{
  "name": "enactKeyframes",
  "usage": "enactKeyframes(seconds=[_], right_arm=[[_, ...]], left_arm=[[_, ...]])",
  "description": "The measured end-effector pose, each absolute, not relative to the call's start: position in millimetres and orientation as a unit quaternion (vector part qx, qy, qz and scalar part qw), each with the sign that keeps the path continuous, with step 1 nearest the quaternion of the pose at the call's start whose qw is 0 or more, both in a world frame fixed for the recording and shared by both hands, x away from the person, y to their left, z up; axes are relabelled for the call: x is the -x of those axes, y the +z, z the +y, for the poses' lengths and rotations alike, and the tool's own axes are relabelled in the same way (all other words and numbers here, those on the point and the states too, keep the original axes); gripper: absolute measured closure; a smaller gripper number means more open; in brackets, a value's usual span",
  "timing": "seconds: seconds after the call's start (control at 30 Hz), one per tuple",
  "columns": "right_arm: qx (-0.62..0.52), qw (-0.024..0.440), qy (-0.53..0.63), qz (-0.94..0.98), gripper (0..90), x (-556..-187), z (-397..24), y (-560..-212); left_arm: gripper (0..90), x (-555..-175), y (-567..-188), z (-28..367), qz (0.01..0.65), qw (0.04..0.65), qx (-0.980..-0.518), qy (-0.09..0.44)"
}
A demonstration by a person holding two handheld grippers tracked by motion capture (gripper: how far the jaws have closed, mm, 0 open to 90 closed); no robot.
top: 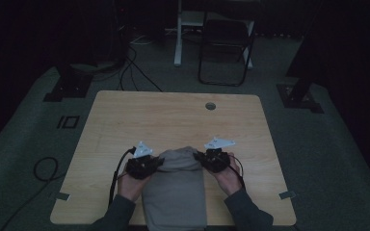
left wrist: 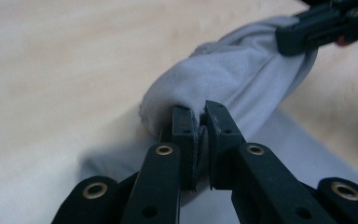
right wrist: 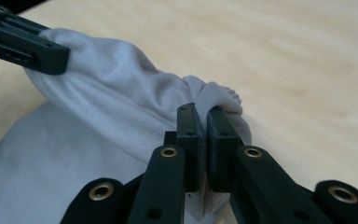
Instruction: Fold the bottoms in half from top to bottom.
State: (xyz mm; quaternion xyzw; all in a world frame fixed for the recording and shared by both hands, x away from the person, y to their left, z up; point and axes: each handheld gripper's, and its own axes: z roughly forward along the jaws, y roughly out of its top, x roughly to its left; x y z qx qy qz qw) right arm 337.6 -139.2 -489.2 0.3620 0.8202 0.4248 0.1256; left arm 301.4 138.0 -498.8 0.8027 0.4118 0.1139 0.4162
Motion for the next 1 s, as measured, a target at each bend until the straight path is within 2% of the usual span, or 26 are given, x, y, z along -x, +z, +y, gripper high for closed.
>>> enactKeyframes(seconds=[0.2,0.33,0.43,0.67,1.0], right_arm=[[-0.357,0.09,0.381,0.848,86.4,-315,-133,-524],[-0.366,0.081,0.351,0.858,85.9,-311,-128,-543],[-0.366,0.089,0.345,0.859,85.7,-315,-127,-542],[-0.381,0.109,0.347,0.85,85.6,-337,-123,-544],[-0.411,0.132,0.342,0.835,85.6,-391,-118,-543]], left_arm=[[83.0,-288,-541,131,0.424,0.351,-0.831,0.08],[82.7,-288,-544,131,0.42,0.359,-0.829,0.094],[82.7,-291,-546,129,0.417,0.36,-0.827,0.108],[82.9,-317,-548,126,0.421,0.362,-0.82,0.138],[82.9,-383,-545,122,0.432,0.349,-0.818,0.146]])
